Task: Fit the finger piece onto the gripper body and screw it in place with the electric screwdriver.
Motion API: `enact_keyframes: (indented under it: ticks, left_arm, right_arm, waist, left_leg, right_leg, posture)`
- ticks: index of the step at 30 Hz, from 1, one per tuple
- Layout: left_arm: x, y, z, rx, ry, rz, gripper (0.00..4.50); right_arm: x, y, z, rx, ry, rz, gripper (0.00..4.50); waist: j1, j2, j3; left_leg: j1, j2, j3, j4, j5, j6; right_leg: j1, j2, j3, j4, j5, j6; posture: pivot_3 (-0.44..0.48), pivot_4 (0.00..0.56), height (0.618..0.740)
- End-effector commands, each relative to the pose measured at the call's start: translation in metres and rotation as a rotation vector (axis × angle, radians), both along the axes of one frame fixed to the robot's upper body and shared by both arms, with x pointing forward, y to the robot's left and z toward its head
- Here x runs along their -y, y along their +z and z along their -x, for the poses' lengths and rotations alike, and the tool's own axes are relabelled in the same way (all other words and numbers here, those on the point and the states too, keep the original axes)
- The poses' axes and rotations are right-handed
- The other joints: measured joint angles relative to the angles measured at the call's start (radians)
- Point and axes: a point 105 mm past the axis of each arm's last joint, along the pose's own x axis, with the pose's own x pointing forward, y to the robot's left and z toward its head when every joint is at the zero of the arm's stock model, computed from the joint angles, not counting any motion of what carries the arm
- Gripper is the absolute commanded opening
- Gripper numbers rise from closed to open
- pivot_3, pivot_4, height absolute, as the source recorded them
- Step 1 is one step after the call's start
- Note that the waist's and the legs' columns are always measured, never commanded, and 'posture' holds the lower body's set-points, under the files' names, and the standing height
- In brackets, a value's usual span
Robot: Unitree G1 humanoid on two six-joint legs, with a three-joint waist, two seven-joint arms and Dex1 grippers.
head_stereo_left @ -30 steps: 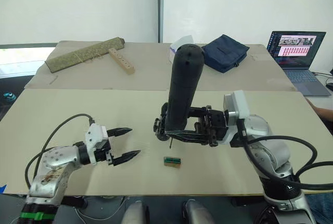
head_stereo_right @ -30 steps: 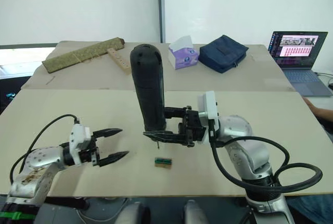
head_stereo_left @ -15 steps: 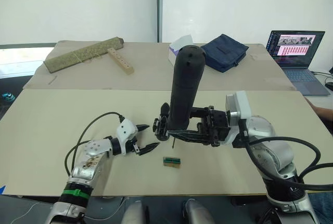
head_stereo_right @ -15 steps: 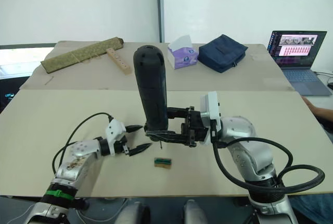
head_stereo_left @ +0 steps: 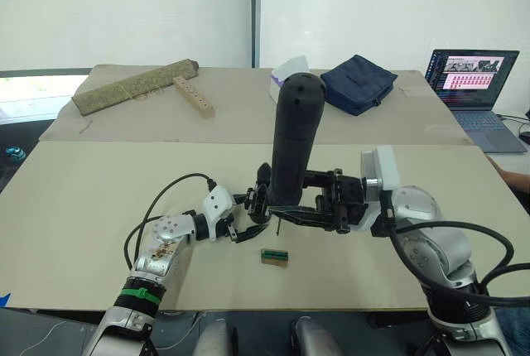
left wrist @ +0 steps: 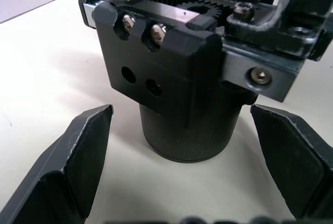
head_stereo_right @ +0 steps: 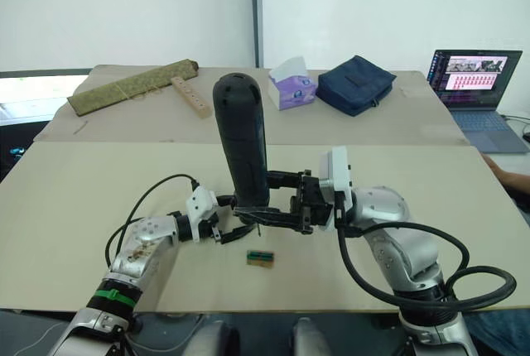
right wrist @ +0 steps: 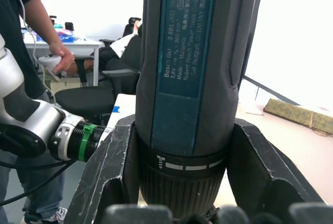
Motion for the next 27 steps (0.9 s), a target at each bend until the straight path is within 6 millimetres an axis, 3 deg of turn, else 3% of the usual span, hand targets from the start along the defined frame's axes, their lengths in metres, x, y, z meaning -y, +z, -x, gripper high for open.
enact_keyframes:
  ticks: [1,11,14,17,27]
  left_arm:
    - [0.0108,-0.005,0.0021,-0.012,-0.024,0.001,4.47]
    - [0.0161,-0.0079,0.0,-0.023,-0.032,-0.007,4.47]
    - [0.0167,-0.0089,-0.0006,-0.025,-0.04,-0.013,3.6]
    - [0.0142,-0.0093,-0.0023,-0.022,-0.054,-0.027,2.24]
    - [0.007,-0.0042,-0.0058,-0.055,-0.277,-0.098,2.25]
  right_arm:
    - [0.0014,0.0148,0.0079,0.066,0.005,-0.024,1.92]
    - [0.0023,0.0149,0.0078,0.065,-0.008,-0.017,1.92]
    - [0.0028,0.0141,0.0082,0.064,-0.012,-0.014,1.92]
    - [0.0031,0.0135,0.0086,0.064,-0.013,-0.01,1.92]
    - [0.0062,0.0116,0.0134,0.047,-0.012,0.003,1.92]
  waist:
    - [0.003,0.0,0.0]
    - [0.013,0.0,0.0]
    - [0.016,0.0,0.0]
    - [0.018,0.0,0.0]
    - [0.016,0.0,0.0]
  left_leg:
    - [0.0,0.0,0.0,0.0,0.0,0.0]
    - [0.0,0.0,0.0,0.001,0.0,0.0]
    - [0.0,0.0,0.0,0.001,0.0,0.0]
    - [0.0,0.0,0.0,0.001,0.0,0.0]
    - [-0.002,0.0,0.0,0.002,0.0,0.0]
  right_leg:
    - [0.0,0.0,0.0,0.0,0.0,0.0]
    - [0.0,0.0,0.0,0.0,0.0,0.0]
    - [0.001,0.0,0.0,0.0,0.0,0.0]
    - [0.001,0.0,0.0,0.0,0.0,0.0]
    - [0.0,0.0,-0.001,-0.001,0.0,0.0]
  posture:
    - [0.0,0.15,0.74]
    - [0.0,0.15,0.74]
    - [0.0,0.15,0.74]
    - [0.0,0.15,0.74]
    - [0.0,0.15,0.74]
